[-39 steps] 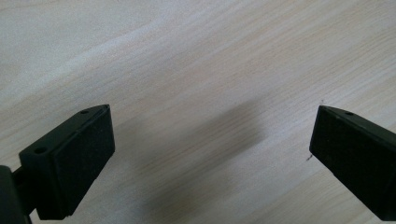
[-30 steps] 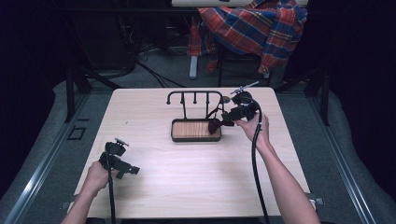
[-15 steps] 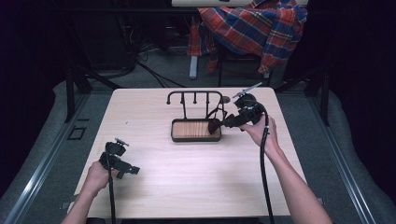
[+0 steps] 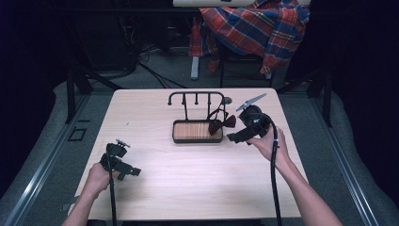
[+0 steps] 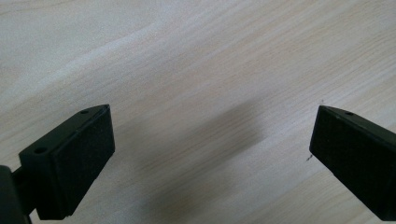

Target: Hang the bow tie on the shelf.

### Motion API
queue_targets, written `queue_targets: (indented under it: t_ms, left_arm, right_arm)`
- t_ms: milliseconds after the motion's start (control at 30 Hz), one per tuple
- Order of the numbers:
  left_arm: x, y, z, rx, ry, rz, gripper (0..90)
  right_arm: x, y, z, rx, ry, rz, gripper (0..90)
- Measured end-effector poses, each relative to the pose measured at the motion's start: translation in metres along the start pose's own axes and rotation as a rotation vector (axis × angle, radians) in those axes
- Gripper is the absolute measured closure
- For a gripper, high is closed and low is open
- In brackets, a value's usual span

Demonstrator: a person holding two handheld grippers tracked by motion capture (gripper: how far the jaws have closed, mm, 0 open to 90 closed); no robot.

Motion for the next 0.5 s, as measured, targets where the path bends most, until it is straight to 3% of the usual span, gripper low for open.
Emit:
queue_targets:
  t_ms: [500]
  left_arm:
    - [0.000, 0.001, 0.000, -0.007, 0.004, 0.005, 0.1]
  right_arm:
    - [-0.019, 0.025, -0.058, -0.090, -0.031, 0.026, 14.8]
Point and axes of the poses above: each handheld gripper's, and its own axes: y roughly forward along the jaws, z roughly out of its top, x roughly to its right, the point moved 7 cm from there along y, roughly forward along the jaws, and after that the axes turned 14 degrees about -x, right-handed, at the moved point
